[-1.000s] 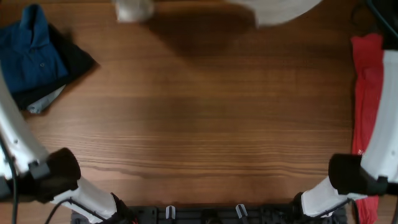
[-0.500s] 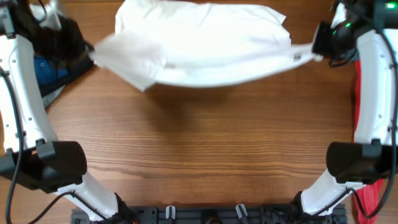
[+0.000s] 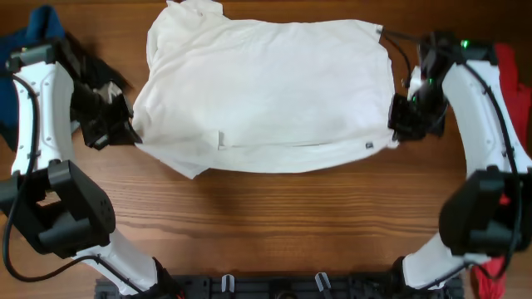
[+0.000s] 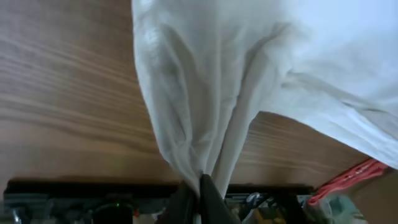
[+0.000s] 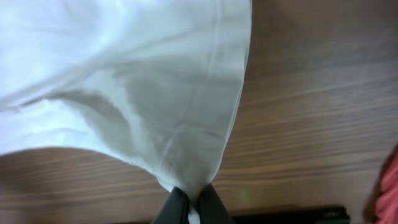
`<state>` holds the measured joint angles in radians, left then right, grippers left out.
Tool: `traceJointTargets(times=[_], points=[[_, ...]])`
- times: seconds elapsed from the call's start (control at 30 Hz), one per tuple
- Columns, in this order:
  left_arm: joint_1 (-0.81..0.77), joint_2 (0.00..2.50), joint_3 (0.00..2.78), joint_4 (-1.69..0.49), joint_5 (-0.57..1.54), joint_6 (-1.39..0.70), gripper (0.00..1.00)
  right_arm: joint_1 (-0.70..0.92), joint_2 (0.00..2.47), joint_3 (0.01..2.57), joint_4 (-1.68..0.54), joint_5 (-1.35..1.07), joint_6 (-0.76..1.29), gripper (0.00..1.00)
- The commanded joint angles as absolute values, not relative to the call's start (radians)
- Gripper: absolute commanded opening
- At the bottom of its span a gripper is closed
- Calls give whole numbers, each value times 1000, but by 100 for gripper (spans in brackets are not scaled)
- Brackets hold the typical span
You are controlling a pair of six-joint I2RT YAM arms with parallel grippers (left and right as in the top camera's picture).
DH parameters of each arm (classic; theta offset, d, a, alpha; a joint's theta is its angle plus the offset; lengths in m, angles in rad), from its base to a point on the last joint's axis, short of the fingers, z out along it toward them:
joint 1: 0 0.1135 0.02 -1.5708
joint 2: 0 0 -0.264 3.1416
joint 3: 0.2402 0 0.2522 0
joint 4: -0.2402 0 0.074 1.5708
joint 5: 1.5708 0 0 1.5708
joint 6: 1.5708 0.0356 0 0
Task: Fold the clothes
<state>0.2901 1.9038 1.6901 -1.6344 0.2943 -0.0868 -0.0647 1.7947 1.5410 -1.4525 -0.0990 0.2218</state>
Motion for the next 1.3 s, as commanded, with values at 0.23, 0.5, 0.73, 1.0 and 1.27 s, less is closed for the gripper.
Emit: traceJointTargets(times=[0.23,0.5,0.73,1.0,1.27], points=[[335,1654,1515,-1619,39,-324,4,-147,1420,1232,-1349,-117,402,4],[347,1414,1422,-1586,17,-369,4,-147,1349,1228,-1382,-111,396,4],[347,1354,1333,-1543,17,-372,4,-147,1316,1217,-1407,-24,421,4],[347,1390,1325,-1329,17,-372,4,-147,1381,1216,-1344,-54,335,5],[347,1497,1325,-1210,12,-372,4,-147,1506,1216,-1253,-53,314,5]])
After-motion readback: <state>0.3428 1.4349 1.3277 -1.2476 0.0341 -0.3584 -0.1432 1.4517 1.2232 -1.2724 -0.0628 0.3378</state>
